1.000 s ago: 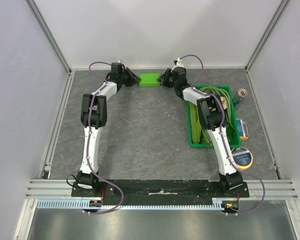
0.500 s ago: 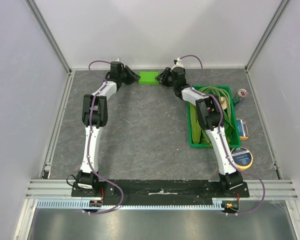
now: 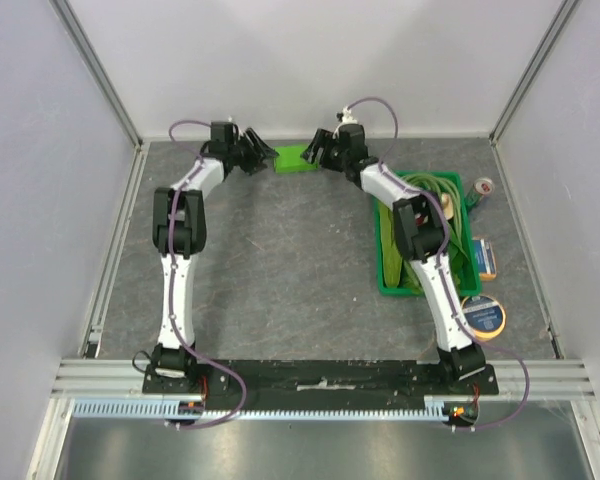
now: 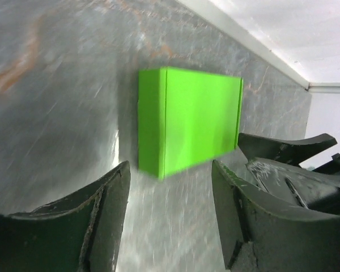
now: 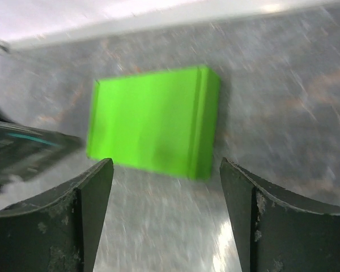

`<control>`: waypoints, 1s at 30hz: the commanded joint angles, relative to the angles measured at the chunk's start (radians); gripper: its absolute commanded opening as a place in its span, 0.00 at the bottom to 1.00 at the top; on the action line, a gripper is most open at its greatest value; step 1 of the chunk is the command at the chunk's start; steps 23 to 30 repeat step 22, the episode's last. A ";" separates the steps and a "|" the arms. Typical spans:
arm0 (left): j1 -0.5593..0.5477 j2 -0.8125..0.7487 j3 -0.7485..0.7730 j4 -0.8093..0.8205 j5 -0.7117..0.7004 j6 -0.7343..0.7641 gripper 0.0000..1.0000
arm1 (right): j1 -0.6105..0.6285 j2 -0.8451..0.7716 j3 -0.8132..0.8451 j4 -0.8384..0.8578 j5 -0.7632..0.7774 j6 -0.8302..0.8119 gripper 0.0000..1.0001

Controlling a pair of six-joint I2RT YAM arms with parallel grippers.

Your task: Fold the paper box

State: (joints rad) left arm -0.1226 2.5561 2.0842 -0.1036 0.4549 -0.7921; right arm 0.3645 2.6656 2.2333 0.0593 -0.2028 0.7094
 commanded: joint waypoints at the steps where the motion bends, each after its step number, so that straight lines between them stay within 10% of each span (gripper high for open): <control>1: 0.060 -0.384 -0.148 -0.099 -0.030 0.143 0.66 | -0.021 -0.336 -0.137 -0.265 0.156 -0.164 0.84; 11: 0.043 -1.131 -0.749 -0.069 0.027 0.145 0.64 | 0.045 -1.145 -0.858 -0.447 0.280 -0.307 0.95; 17: -0.009 -1.573 -0.854 -0.076 0.094 0.081 0.66 | 0.050 -1.553 -0.966 -0.473 0.154 -0.280 0.98; 22: -0.009 -1.723 -0.723 -0.130 0.168 0.054 0.68 | 0.051 -1.868 -0.928 -0.423 0.132 -0.286 0.98; 30: -0.009 -1.723 -0.723 -0.130 0.168 0.054 0.68 | 0.051 -1.868 -0.928 -0.423 0.132 -0.286 0.98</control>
